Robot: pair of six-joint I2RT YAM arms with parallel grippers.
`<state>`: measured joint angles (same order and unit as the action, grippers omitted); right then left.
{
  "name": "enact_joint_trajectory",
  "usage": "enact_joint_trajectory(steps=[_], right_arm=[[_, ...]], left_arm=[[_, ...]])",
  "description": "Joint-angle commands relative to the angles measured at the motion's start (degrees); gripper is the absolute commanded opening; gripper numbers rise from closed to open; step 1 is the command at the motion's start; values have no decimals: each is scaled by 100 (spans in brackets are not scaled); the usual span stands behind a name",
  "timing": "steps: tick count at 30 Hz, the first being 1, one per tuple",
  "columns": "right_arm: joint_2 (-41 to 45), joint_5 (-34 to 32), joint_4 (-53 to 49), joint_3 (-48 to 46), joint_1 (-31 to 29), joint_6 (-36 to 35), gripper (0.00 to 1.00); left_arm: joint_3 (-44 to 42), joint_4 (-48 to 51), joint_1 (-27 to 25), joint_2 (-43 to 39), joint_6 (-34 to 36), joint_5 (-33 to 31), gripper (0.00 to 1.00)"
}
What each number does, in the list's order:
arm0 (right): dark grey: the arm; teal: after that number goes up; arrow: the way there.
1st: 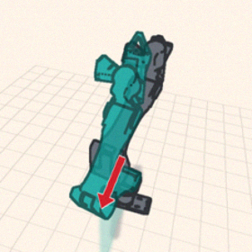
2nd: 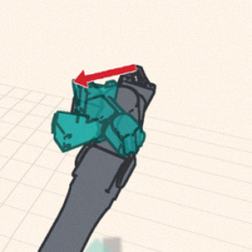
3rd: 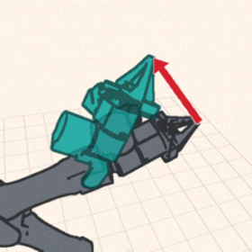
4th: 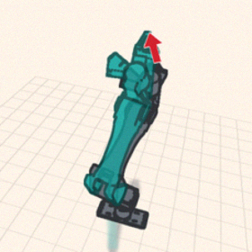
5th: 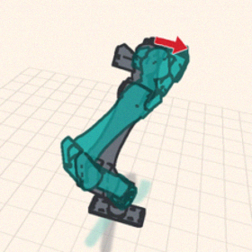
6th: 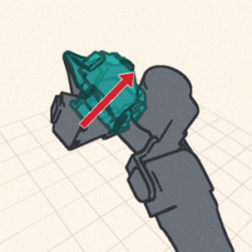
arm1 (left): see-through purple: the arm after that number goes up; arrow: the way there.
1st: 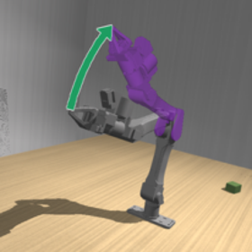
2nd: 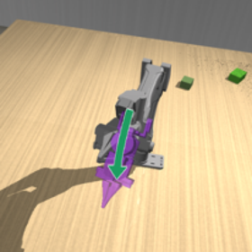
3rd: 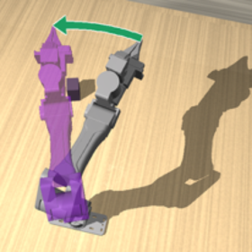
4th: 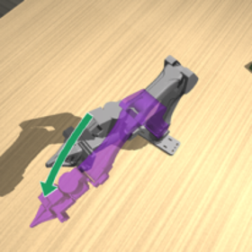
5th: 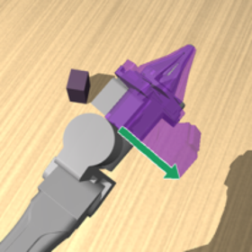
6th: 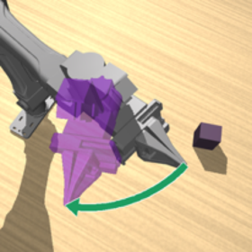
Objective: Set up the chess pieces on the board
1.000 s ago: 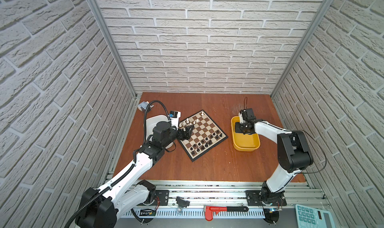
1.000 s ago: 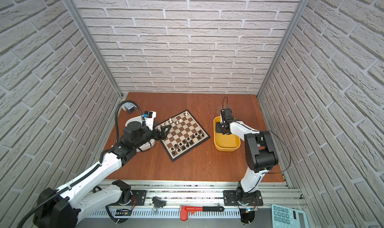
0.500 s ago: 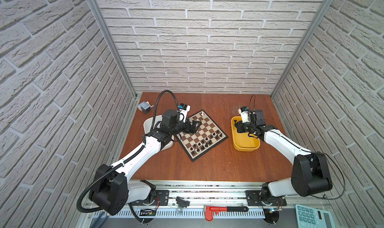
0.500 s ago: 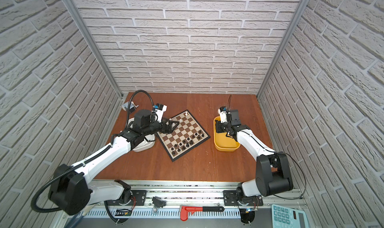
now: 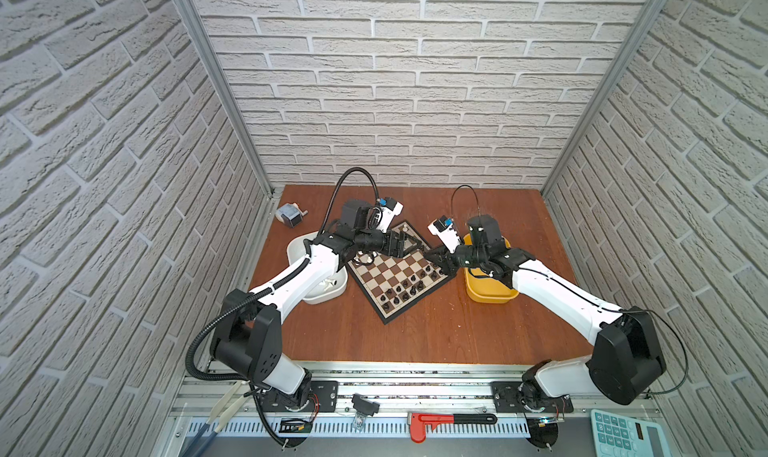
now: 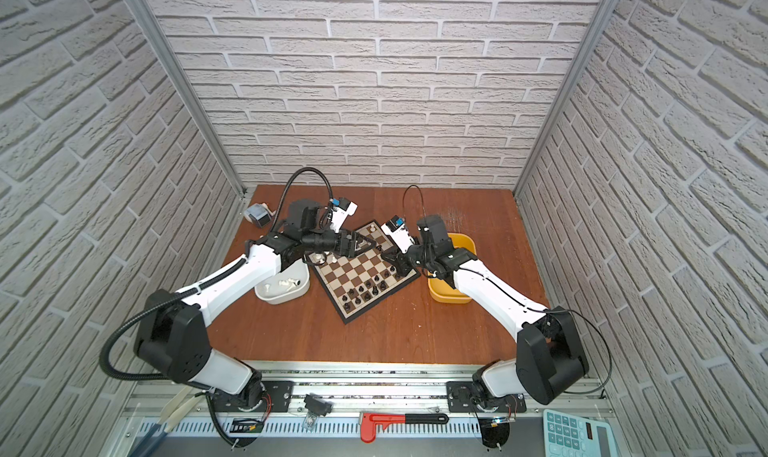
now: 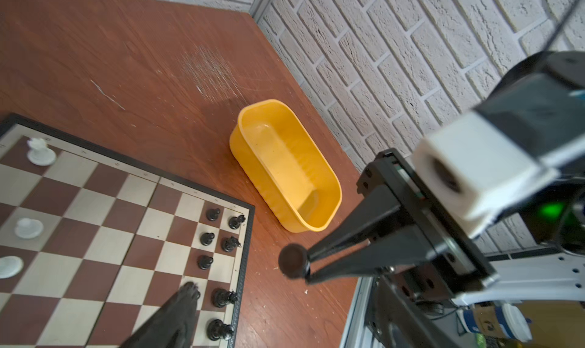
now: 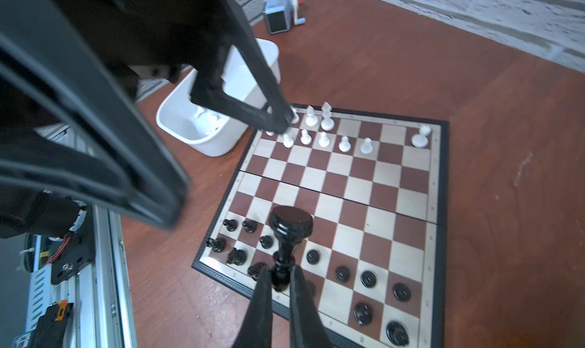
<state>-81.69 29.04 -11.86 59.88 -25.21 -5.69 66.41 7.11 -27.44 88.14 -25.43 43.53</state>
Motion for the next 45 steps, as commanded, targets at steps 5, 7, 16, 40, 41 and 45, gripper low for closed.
enact_joint_trajectory(steps=[5, 7, 16, 40, 41, 45], right_arm=[[-199, 104, -185, 299, -221, -354, 6], [-207, 120, -195, 297, -230, -377, 6], [-251, 115, -86, 256, -231, -329, 6], [-295, 159, -53, 323, -237, -276, 6], [-294, 163, -47, 323, -230, -275, 6], [-303, 175, -46, 305, -231, -277, 6]], left_arm=[[83, -160, -24, 252, -343, 769, 76], [67, -171, -20, 248, -381, 756, 71], [-36, 21, 11, 233, -501, 812, 56], [-23, 135, 41, 418, -647, 701, 33], [-23, 124, 29, 421, -669, 680, 33], [-30, 48, 46, 441, -751, 668, 31]])
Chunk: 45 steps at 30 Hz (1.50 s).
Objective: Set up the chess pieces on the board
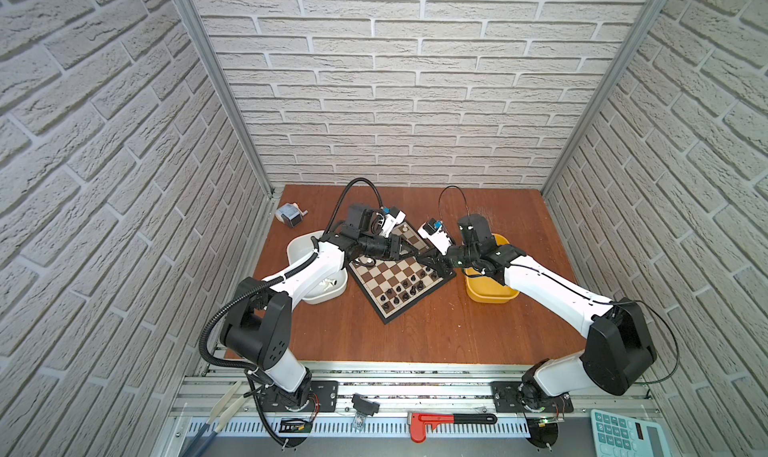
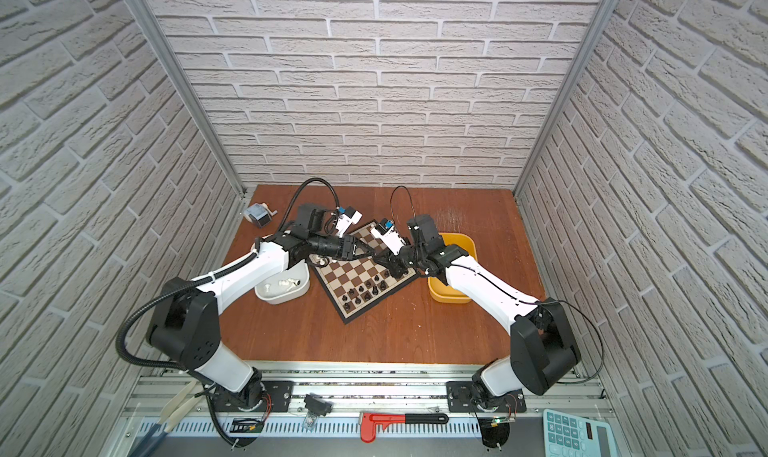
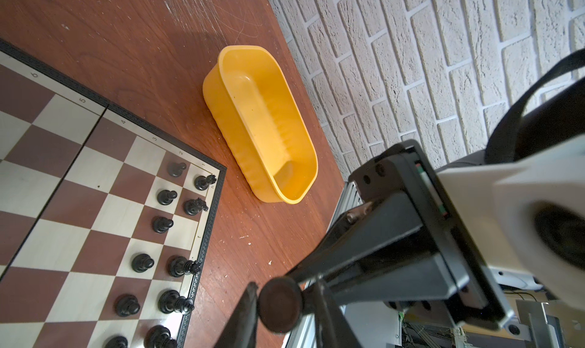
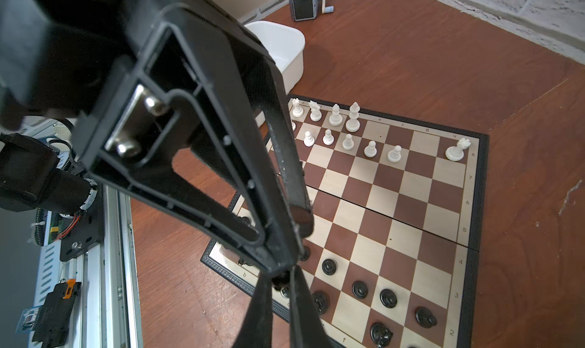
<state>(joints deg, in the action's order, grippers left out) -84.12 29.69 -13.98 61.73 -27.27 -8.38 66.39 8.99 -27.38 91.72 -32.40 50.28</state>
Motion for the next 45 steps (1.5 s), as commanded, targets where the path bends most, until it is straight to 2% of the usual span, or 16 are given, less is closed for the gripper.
enact_joint_trajectory(steps=[1, 15, 16, 19, 23, 26, 29, 32, 34, 39, 45], right_arm=[[-70, 107, 161, 128, -25, -10, 6], [-107, 104, 207, 127, -24, -8, 6], [-97, 79, 228, 128, -24, 24, 8], [8, 112, 302, 90, 33, 164, 23], [433, 246, 629, -105, 367, 644, 40], [705, 354, 787, -211, 646, 990, 46], [920, 722, 1218, -403, 1004, 1634, 52], [918, 1117, 1985, -635, 1160, 2605, 57], [770, 1520, 2890, -816, 1160, 3477, 58], [330, 2132, 5184, -1110, 1131, 5395, 60], [-189, 2321, 6354, -1042, 1016, 6476, 61]], left_arm=[[-38, -167, 25, 95, -69, 7, 29], [-243, -575, 5, 2, -401, 84, 8], [-299, -728, 9, -40, -556, 47, 5], [-448, -1240, 24, -197, -1051, -168, 1], [-632, -1869, 104, -386, -1598, -449, 0], [-891, -2662, 237, -615, -2137, -637, 0], [-1177, -3395, 294, -848, -2633, -909, 0], [-1555, -4331, 295, -1078, -3145, -1238, 0], [-1775, -4934, 276, -1181, -3410, -1487, 0], [-2137, -5824, 47, -1376, -3573, -2268, 0], [-2222, -6546, -294, -1193, -3722, -2655, 0]])
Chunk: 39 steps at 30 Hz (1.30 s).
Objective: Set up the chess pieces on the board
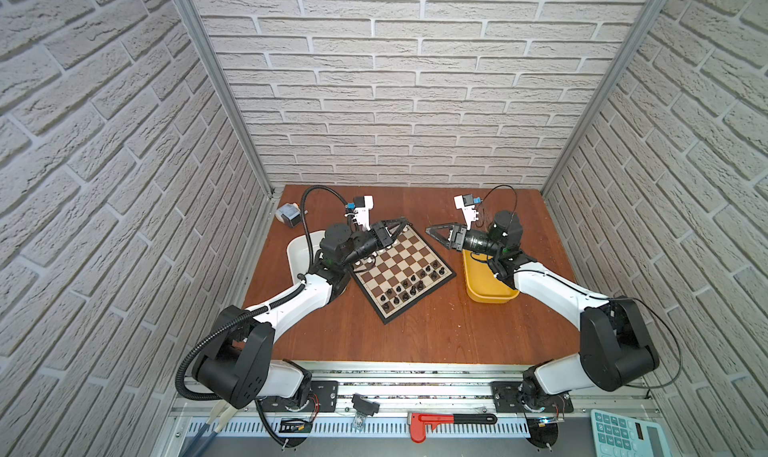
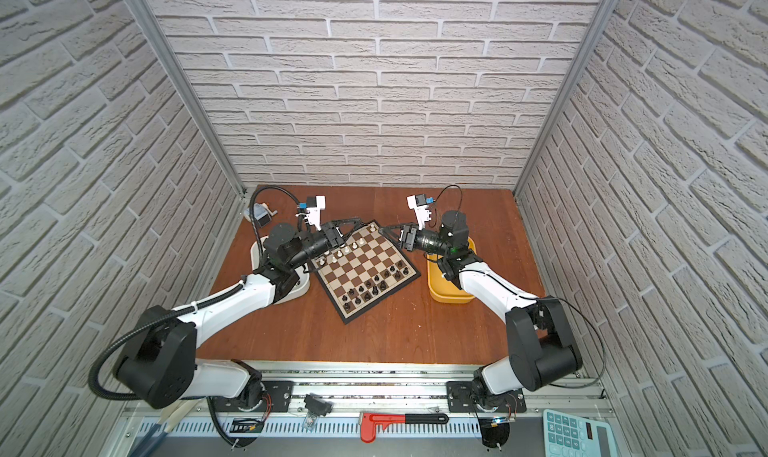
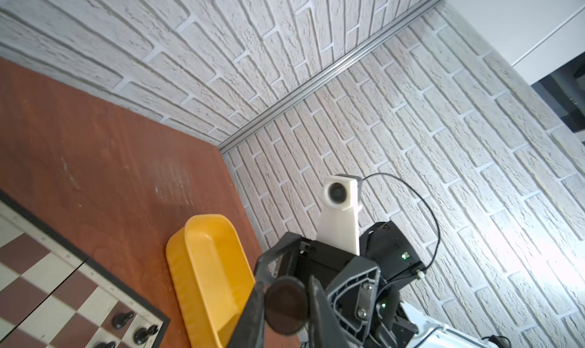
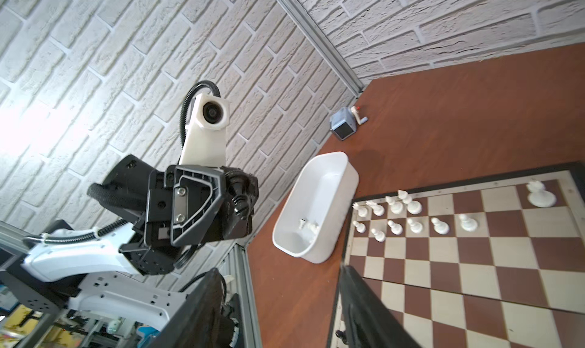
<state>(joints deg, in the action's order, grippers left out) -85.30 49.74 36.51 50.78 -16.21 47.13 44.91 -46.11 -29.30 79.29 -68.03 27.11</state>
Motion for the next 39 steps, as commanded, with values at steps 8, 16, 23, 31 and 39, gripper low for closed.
enact_joint_trajectory(steps=[8, 16, 23, 31, 39], right_arm=[[-277, 372, 2157, -7, -190, 1563, 56], [-381, 317, 1876, 169, -320, 1453, 53], [-544, 309, 1930, 348, -366, 1541, 49], [-637, 280, 2092, 372, -410, 1705, 42], [-705, 289, 2384, 404, -415, 1940, 37]], left_arm=[[-131, -1487, -204, 301, -386, -264, 0], [-122, -1553, -221, 385, -407, -206, 0], [-131, -1623, -251, 395, -444, -154, 0], [-231, -1709, -246, 403, -487, -99, 0], [-344, -1588, -245, 325, -423, -97, 0]])
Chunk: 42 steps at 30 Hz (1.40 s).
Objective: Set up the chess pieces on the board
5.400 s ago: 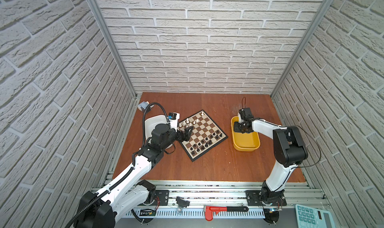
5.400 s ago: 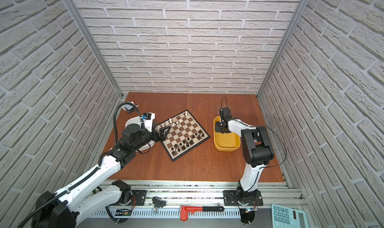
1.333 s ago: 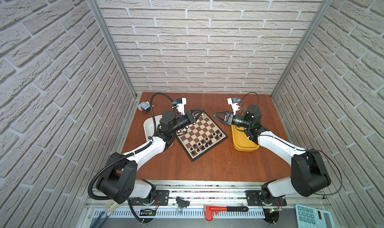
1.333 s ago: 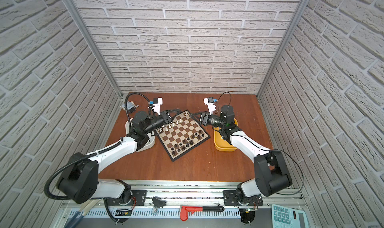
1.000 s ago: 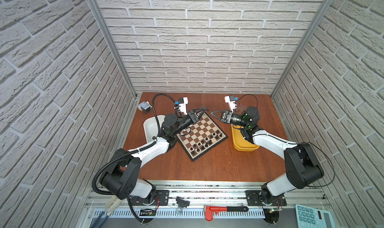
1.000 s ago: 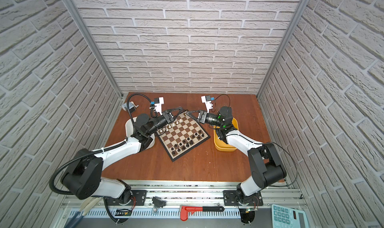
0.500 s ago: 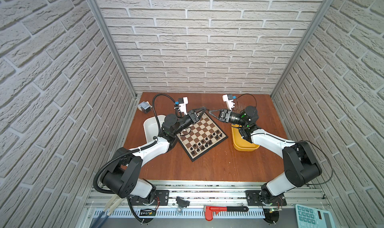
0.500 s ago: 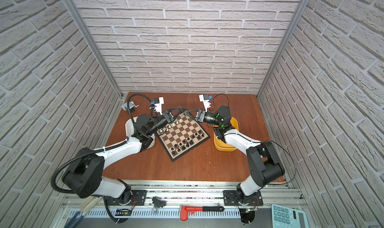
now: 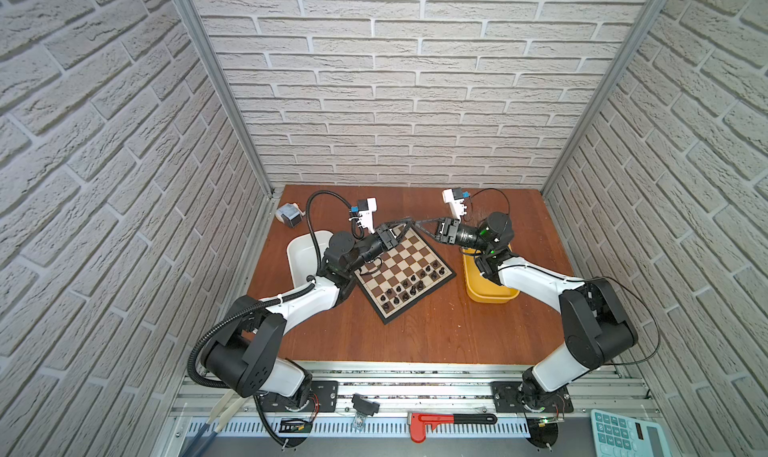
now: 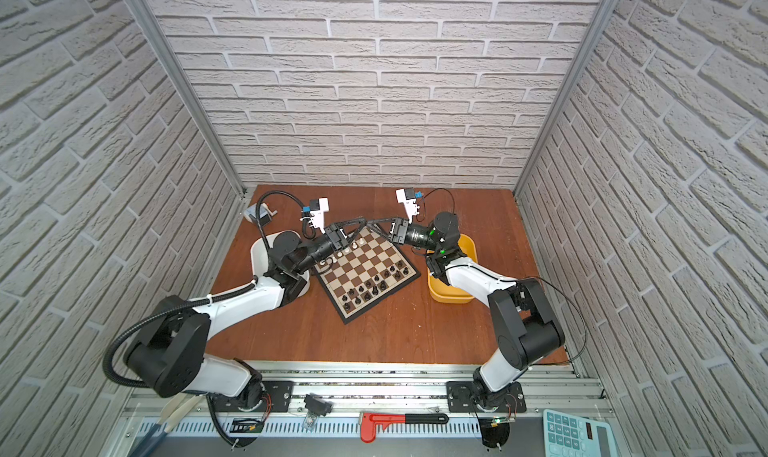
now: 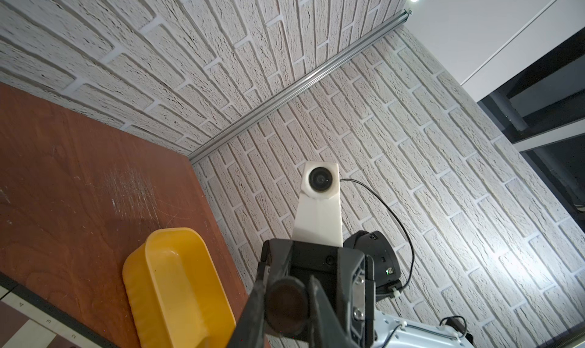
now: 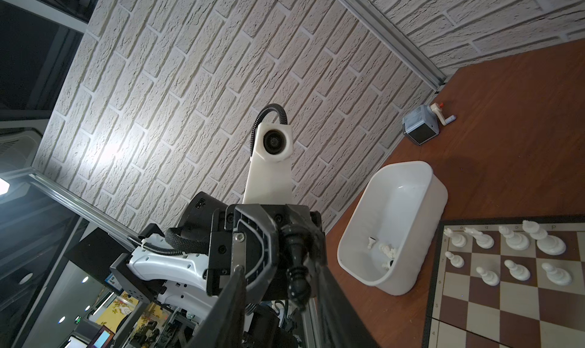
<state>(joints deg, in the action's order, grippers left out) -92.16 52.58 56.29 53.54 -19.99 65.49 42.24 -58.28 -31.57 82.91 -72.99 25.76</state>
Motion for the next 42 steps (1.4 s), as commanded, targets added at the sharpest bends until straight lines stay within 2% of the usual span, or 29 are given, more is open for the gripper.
enact_joint_trajectory(steps=[1, 20, 32, 33, 34, 36, 38, 39, 40, 42], right_arm=[[-21, 23, 416, 139, -34, 113, 36], [-114, 52, 500, 117, -41, 240, 23], [-96, 67, 324, 134, -41, 159, 7], [-87, 82, 253, 150, -32, 104, 7], [-78, 78, 155, 173, -29, 52, 7], [20, 84, -204, 196, 23, -225, 7], [211, 9, -1188, 299, 120, -817, 7], [333, -84, -2040, 442, 167, -1328, 7], [447, -286, -3106, 667, 185, -2012, 7], [548, -913, -5224, 1290, 197, -3311, 7]], left_arm=[[-81, -368, -19, -39, 82, 26, 0], [-28, -452, -17, 115, 99, 28, 0], [38, -325, -20, 142, 273, 87, 2], [47, -273, -20, 137, 310, 104, 7], [72, -237, 1, 119, 352, 141, 16], [115, -84, 55, 32, 489, 222, 45], [146, 388, 154, -212, 870, 263, 72], [161, 784, 215, -429, 1179, 242, 87], [185, 1352, 282, -662, 1586, 189, 98], [277, 2522, 386, -1137, 2540, 2, 98]])
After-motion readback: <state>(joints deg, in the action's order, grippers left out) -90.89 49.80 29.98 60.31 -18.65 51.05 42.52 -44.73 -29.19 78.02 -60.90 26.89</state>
